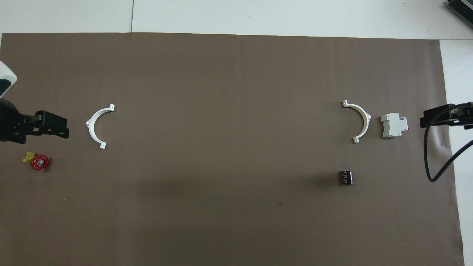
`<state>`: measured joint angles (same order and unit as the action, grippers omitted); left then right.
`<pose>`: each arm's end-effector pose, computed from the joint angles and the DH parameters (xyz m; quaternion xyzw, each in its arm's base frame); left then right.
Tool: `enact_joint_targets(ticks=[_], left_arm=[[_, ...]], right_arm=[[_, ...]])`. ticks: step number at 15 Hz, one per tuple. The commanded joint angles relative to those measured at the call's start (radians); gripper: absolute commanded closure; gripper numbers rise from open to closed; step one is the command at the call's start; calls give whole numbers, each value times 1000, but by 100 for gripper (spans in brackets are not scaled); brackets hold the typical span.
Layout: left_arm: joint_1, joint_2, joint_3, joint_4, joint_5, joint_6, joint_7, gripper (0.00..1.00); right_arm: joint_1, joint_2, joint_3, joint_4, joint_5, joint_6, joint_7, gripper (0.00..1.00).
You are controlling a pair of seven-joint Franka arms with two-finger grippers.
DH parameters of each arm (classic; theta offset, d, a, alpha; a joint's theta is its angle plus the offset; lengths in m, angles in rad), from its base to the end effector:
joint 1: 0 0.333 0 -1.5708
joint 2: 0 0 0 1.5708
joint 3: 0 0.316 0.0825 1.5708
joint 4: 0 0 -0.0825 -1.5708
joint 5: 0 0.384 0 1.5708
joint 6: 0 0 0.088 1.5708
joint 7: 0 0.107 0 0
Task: Assemble drain pipe with both arms
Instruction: 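Reach the right gripper toward the white C-shaped clamp half, then grasp the white C-shaped clamp half with the right gripper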
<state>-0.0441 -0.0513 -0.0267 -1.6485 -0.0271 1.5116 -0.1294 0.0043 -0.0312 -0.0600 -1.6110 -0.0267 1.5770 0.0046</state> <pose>0.5292 -0.0409 0.6110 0.9986 0.0291 -0.0439 0.0085 0.5440 -0.0337 0.6232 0.9995 -0.0300 -0.0017 0.0124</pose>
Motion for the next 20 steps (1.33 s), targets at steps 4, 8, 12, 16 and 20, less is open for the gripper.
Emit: enact_joint_targets(ticks=[4,8,12,16,20], left_arm=[[4,-21,1,-13,-7,4,-13,0],[4,-21,1,-13,-7,4,-13,0],[4,-21,1,-13,-7,4,-13,0],[4,-21,1,-13,-7,4,-13,0],[4,-21,1,-13,-7,4,-13,0]], right_arm=[[-10,-12,9,-20,2,21,17,0],[-9,-26,11,-72,5,82,15,0],[-15,19,9,-101,50,188,2,0],[-53,183,11,-102,79,377,-231,0],[-67,338,11,-121,140,566,-419,0]])
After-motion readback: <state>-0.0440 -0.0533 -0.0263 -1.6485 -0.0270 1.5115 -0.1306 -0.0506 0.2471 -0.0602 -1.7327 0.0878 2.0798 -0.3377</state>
